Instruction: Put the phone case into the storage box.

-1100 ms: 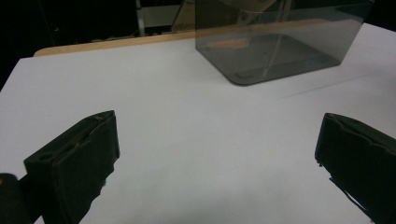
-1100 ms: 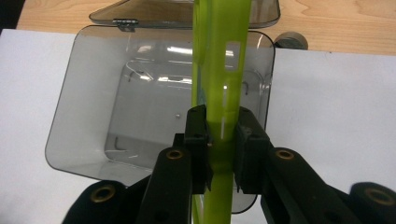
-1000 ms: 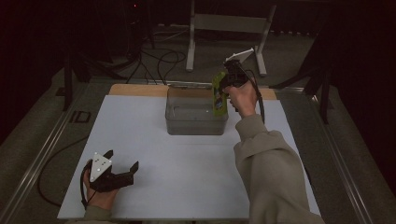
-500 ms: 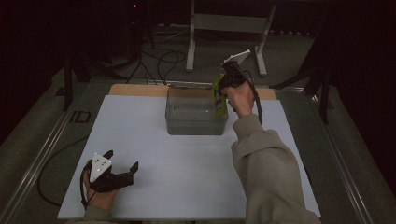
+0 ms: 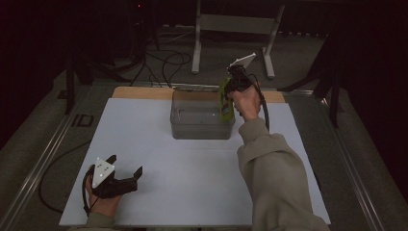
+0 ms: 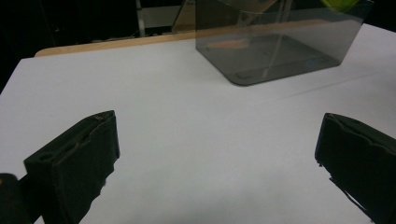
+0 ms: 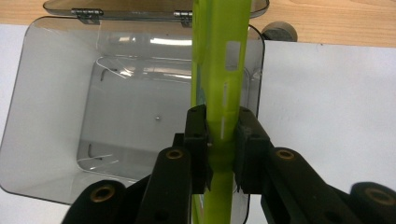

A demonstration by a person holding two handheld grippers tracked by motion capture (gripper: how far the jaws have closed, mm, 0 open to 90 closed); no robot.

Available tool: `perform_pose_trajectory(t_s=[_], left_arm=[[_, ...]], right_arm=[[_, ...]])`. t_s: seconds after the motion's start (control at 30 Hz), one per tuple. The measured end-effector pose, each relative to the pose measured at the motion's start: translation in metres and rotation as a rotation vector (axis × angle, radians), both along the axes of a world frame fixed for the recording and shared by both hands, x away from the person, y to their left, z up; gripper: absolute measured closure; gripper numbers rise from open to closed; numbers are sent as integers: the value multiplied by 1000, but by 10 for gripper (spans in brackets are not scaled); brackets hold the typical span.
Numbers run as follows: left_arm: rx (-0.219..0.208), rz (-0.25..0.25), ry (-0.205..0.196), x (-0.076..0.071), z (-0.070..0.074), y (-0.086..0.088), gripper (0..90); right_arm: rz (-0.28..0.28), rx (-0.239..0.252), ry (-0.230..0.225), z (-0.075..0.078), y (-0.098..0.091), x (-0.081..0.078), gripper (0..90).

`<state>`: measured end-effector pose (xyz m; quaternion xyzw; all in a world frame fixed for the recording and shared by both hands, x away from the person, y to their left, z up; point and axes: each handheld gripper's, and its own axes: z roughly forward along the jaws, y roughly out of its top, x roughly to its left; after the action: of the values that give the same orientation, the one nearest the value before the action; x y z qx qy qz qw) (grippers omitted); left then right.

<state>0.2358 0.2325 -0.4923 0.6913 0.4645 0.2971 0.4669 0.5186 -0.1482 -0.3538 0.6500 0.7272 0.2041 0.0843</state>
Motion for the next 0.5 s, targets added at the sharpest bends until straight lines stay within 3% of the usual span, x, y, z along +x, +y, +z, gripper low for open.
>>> perform_pose_trajectory(t_s=[0.5], left_arm=[[0, 0, -2, 0, 0, 0, 7]], right_arm=[[-4, 1, 20, -14, 0, 3, 777]])
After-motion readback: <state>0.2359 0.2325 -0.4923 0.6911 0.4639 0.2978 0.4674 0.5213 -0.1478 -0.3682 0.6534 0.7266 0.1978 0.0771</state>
